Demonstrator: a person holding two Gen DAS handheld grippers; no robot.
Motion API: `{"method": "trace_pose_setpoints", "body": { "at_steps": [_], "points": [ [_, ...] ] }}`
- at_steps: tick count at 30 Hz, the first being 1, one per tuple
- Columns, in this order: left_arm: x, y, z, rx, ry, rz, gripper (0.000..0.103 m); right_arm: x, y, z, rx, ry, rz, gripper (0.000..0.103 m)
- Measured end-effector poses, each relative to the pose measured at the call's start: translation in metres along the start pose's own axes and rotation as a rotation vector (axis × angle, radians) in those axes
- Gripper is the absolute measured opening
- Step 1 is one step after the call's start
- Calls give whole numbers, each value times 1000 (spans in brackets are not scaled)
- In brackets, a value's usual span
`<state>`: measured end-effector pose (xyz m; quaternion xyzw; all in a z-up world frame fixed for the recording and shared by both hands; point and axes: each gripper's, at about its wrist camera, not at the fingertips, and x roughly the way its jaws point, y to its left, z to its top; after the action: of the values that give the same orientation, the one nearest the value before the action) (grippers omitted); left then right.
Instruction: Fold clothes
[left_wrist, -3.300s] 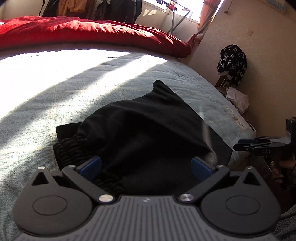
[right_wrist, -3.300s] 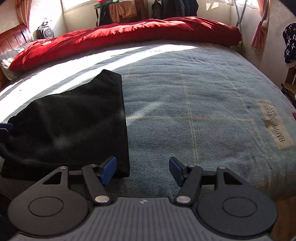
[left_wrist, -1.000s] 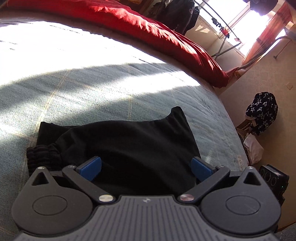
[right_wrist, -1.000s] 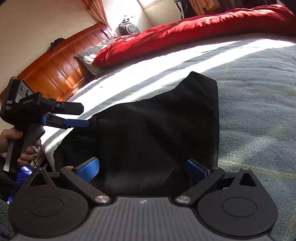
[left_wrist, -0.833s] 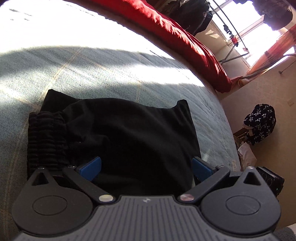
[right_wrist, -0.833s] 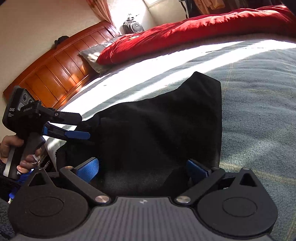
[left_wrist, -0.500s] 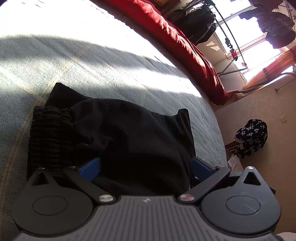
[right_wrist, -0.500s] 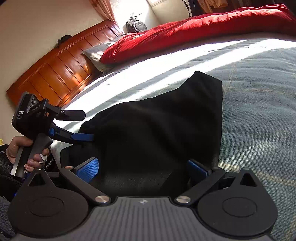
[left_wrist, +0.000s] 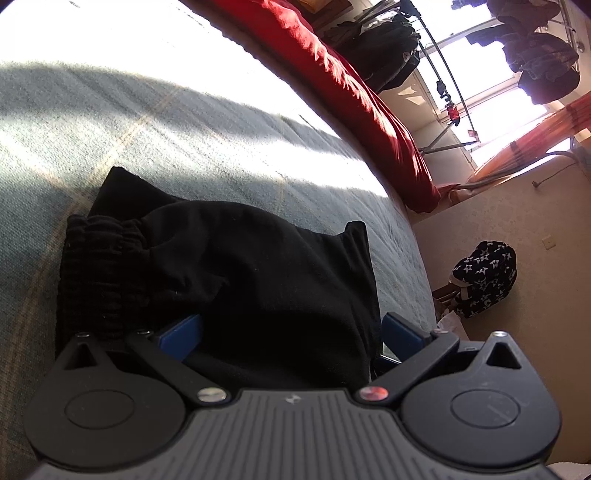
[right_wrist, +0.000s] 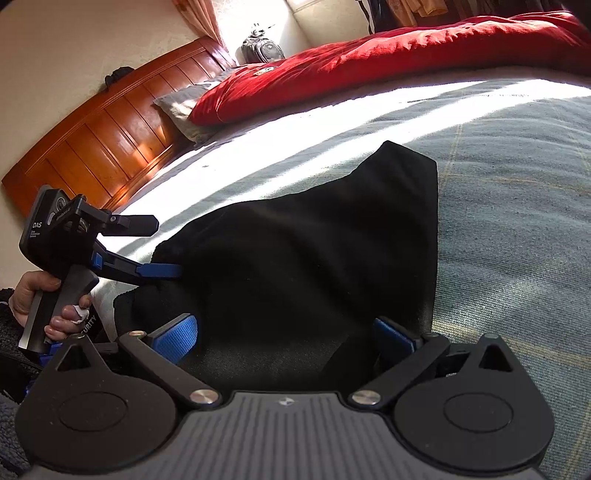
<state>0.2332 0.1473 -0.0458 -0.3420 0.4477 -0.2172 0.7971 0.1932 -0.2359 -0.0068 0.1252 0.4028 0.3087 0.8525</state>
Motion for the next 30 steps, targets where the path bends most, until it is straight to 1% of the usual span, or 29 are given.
{"method": "trace_pose_setpoints", "body": {
  "at_steps": [4,7,10,13,17,20,24,28,30],
  "points": [
    [-8,-15,-1,13,27,38,102,-5,6,4,-6,-11,-18,103],
    [-20,-15,-3,-14,66,45,102,-8,12,6,-7,-29,-35,103],
    [-27,0,-4,-50,58,17,102,-5,19,6,-3,-35,-50,103],
    [-23,21,-2,-116,59,-20,102,0,28,6,-5,-30,-63,103],
    [-21,20,1,-66,91,-35,102,6,40,6,-8,-25,-80,103],
    [-29,15,1,-65,95,-56,102,11,49,6,-9,-21,-93,103],
    [-44,5,-4,-23,122,-74,102,14,61,9,-21,-24,-103,103],
    [-38,15,-16,-45,183,-98,102,20,75,10,-42,-17,-110,103],
    [-39,21,-20,-63,193,-124,102,24,80,5,-44,0,-123,103]
  ]
}}
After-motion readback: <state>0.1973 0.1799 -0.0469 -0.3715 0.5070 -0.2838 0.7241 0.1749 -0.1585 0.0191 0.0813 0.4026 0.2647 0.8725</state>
